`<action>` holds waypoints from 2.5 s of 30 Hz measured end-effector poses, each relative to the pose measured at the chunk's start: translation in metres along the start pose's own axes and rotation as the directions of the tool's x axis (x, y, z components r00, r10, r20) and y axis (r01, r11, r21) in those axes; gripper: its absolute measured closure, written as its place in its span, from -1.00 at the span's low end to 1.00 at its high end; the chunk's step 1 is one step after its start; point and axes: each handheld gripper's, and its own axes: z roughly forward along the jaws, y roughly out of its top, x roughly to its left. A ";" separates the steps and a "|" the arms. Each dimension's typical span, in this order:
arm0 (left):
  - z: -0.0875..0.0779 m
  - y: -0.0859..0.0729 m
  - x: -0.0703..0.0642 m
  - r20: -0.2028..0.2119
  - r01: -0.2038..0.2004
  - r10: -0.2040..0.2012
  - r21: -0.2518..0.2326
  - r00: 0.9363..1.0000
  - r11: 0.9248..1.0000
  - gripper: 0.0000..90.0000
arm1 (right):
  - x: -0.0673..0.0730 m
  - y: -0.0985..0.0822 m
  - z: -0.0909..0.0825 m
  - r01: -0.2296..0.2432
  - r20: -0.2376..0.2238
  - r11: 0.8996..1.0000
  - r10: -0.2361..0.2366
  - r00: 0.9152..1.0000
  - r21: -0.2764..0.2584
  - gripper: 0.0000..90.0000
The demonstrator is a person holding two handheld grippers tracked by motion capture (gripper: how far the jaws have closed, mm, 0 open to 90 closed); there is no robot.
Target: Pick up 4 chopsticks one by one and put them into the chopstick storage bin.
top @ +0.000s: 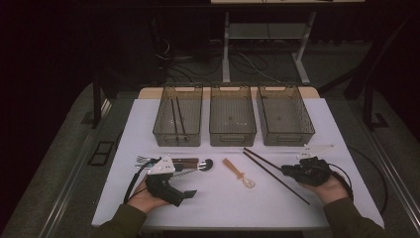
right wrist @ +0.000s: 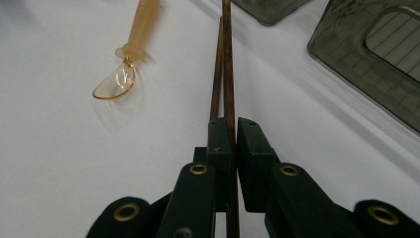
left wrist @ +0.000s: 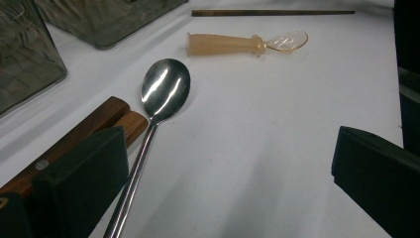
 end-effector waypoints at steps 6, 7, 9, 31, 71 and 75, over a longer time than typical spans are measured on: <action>0.000 0.000 0.000 0.004 0.000 0.000 -0.006 1.000 1.000 -1.00 | 0.004 0.005 -0.001 0.009 -0.018 1.000 -0.009 1.000 -0.007 0.88; 0.000 0.000 0.000 0.006 -0.001 0.001 -0.005 1.000 1.000 -1.00 | 0.004 0.006 -0.001 0.009 -0.025 1.000 -0.009 1.000 -0.008 0.88; 0.000 0.000 -0.001 0.008 -0.002 0.002 -0.005 1.000 1.000 -1.00 | 0.005 0.008 -0.001 0.016 -0.033 1.000 -0.016 0.999 -0.007 0.88; -0.001 0.000 -0.002 0.017 0.014 -0.013 -0.030 1.000 0.999 -1.00 | 0.012 0.044 -0.004 0.016 -0.089 0.996 -0.024 0.996 -0.090 0.88; -0.001 0.000 -0.002 0.020 -0.003 0.004 -0.016 1.000 1.000 -1.00 | 0.025 0.136 0.041 -0.030 -0.039 0.993 0.026 0.999 -0.118 0.88; 0.000 0.000 -0.003 0.019 0.000 0.001 -0.015 1.000 1.000 -1.00 | 0.024 0.147 0.047 -0.043 -0.024 0.992 0.041 0.999 -0.117 0.88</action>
